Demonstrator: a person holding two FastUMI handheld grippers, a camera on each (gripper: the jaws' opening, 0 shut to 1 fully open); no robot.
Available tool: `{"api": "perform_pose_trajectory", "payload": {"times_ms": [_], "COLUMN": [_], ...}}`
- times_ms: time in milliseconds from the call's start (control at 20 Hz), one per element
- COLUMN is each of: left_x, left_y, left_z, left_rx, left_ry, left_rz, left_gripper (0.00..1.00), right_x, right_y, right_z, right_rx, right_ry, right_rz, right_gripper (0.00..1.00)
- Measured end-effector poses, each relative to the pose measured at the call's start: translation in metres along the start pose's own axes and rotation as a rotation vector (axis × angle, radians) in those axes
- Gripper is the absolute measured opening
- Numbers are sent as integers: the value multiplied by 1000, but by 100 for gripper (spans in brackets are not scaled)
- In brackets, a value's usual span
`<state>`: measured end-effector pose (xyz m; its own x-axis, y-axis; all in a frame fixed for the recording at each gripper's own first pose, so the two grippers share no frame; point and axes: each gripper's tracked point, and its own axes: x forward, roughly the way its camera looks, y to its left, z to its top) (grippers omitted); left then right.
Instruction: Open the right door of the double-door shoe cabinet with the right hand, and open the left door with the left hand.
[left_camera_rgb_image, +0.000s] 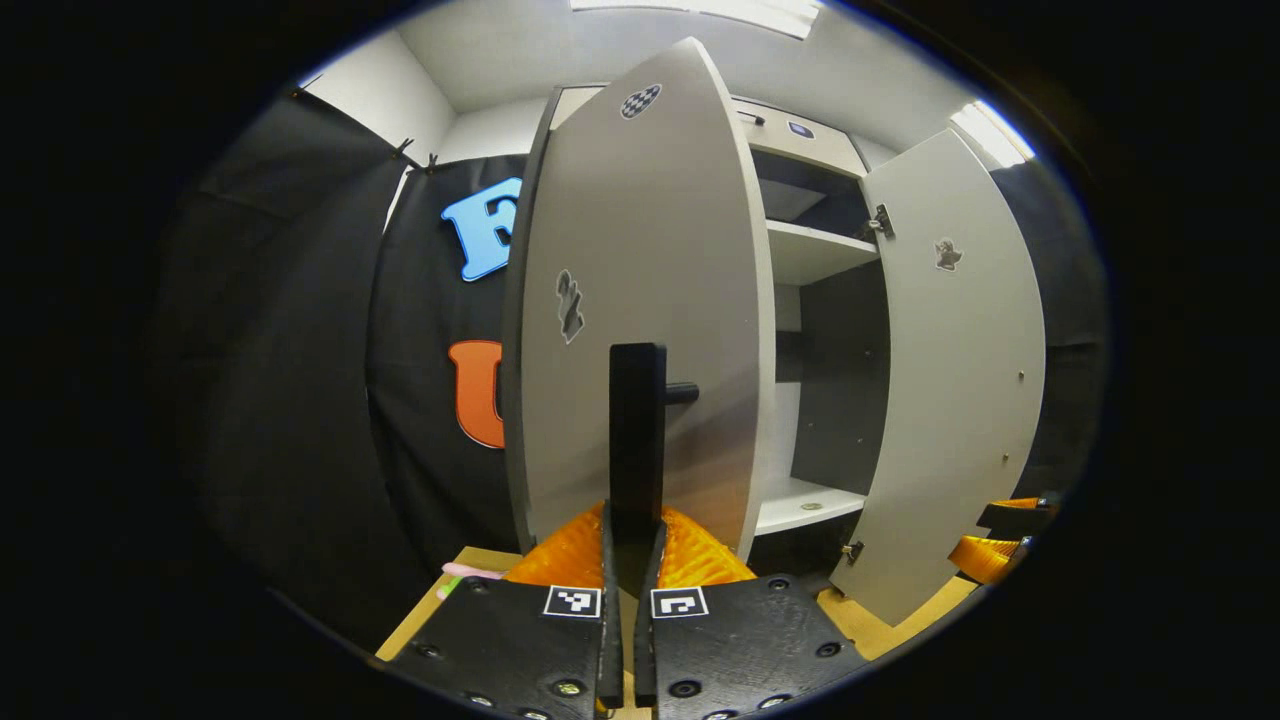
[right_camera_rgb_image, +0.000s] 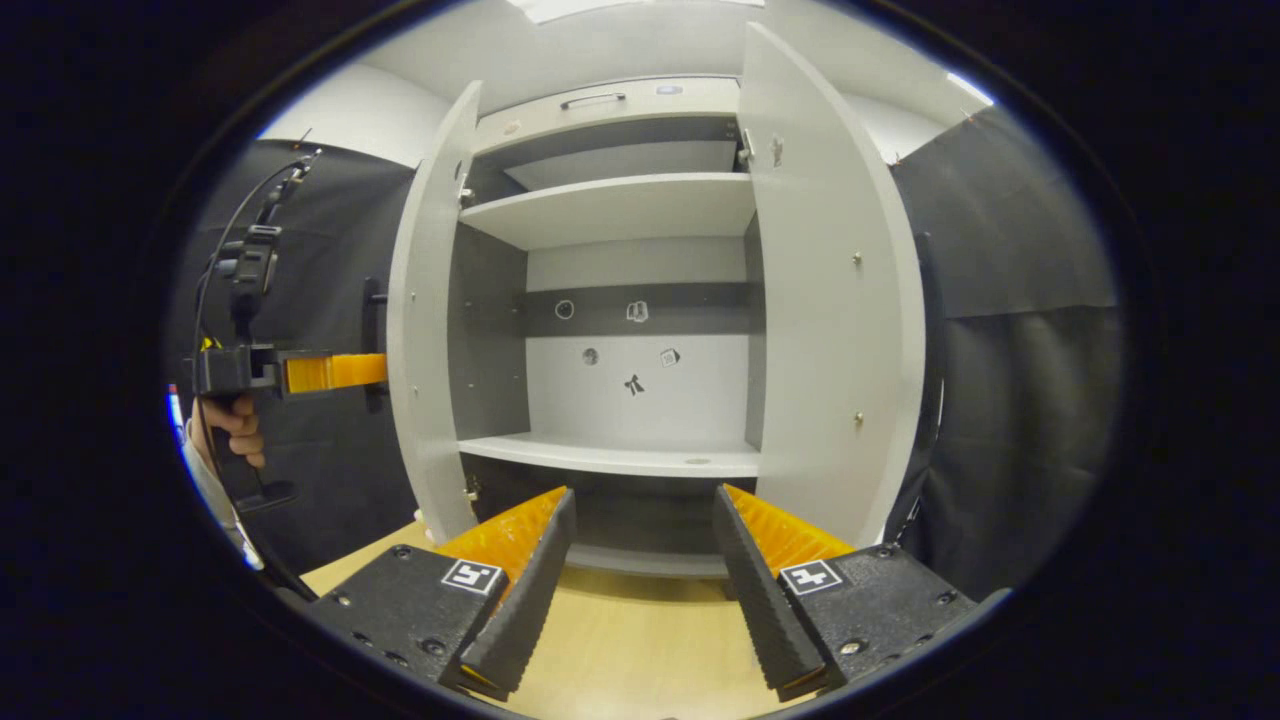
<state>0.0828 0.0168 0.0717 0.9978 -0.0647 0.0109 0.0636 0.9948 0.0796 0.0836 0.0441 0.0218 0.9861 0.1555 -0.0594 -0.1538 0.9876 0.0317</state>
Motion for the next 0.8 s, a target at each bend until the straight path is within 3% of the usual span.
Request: {"api": "perform_pose_trajectory", "payload": {"times_ms": [400, 800], "left_x": [-9, -20], "left_y": [22, 61], "left_z": [-2, -2], "left_rx": [-3, 5], "left_ry": [1, 3], "left_rz": [14, 93], "left_gripper": [4, 3], "right_x": [2, 8], "right_y": [10, 14], "right_z": [-1, 0], "right_rx": [-10, -11], "right_ry": [1, -4], "right_rz": [15, 17], "right_gripper": [87, 87]}}
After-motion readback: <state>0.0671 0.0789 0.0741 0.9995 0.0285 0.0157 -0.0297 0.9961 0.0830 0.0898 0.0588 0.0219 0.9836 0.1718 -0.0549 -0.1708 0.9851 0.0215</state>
